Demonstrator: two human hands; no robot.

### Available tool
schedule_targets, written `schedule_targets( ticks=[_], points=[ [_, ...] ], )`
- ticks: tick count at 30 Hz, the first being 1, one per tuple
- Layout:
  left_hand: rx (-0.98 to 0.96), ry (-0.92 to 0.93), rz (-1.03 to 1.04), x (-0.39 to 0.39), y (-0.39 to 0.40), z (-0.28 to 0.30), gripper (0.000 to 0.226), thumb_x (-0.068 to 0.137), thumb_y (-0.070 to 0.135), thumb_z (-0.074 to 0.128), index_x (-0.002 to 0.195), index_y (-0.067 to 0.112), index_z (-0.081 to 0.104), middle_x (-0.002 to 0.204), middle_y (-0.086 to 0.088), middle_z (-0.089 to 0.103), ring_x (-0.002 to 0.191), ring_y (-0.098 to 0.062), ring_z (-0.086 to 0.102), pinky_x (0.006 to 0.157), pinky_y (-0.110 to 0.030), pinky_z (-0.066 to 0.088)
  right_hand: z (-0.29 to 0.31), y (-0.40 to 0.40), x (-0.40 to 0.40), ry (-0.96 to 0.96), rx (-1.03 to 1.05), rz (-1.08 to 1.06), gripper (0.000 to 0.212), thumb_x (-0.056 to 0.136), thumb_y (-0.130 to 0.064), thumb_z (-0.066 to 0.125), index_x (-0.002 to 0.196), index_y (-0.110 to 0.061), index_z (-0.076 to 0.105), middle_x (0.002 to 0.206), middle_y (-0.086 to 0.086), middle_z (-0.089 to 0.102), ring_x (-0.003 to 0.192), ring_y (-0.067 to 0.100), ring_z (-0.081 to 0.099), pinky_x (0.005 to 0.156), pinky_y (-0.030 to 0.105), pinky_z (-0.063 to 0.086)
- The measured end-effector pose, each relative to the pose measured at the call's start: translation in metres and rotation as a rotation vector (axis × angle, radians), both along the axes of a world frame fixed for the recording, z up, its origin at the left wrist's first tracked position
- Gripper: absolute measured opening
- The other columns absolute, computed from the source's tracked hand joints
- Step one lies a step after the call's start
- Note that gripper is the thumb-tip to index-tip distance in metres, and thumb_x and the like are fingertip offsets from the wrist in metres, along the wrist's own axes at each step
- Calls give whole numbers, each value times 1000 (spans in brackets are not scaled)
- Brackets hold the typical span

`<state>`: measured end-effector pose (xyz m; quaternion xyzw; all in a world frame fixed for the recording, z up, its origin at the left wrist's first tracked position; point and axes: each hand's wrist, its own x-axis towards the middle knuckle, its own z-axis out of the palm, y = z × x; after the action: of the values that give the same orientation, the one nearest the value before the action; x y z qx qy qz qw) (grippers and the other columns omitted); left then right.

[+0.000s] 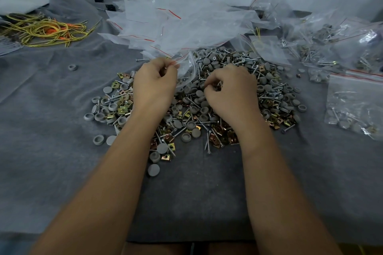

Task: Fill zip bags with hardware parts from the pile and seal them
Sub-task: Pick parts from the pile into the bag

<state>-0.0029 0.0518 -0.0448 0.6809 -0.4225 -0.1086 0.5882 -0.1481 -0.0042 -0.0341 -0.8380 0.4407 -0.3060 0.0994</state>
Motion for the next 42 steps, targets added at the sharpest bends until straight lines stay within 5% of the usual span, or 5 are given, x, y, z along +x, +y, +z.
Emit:
schedule_targets(
  ticks=[10, 15, 20, 30, 42],
  points=[
    [15, -23, 7, 0, -1, -1, 19, 92, 17, 51, 89, 27, 67, 41, 19, 47, 36, -2, 36, 37, -12, 24, 4, 4, 3, -551, 98, 99, 9, 88, -12, 66, 91, -20, 70, 87, -10, 66, 79, -3, 58, 71, 7, 43],
    [16, -57, -38, -3, -1, 0, 18, 93, 18, 52, 90, 29, 66, 45, 15, 48, 40, -1, 37, 41, -19, 30, 3, 8, 8, -530, 138, 184, 10, 88, -10, 66, 88, -19, 68, 83, -12, 62, 79, -2, 56, 70, 9, 43],
    [32, -100, -102, -7, -1, 0, 16, 94, 18, 54, 91, 26, 68, 53, 9, 49, 43, -1, 38, 44, -19, 30, -7, 9, 17, -205, -130, 112, 9, 83, -23, 74, 91, -19, 76, 80, -3, 52, 90, 21, 51, 77, 38, 44],
    [-104, -32, 69, -3, 2, 2, 21, 93, 21, 48, 99, 22, 68, 52, 11, 50, 42, -2, 39, 46, -23, 32, -2, 12, 13, -471, 72, 286, 23, 81, -2, 63, 92, -21, 58, 81, -12, 50, 73, 1, 50, 66, 15, 43],
    [-257, 54, 161, 0, 3, 6, 18, 92, 19, 48, 93, 23, 66, 58, 12, 47, 47, -2, 36, 47, -20, 29, -3, 3, 4, 295, 108, 405, 26, 83, -21, 68, 98, -42, 72, 97, -15, 50, 99, 8, 32, 93, 30, 25]
  ],
)
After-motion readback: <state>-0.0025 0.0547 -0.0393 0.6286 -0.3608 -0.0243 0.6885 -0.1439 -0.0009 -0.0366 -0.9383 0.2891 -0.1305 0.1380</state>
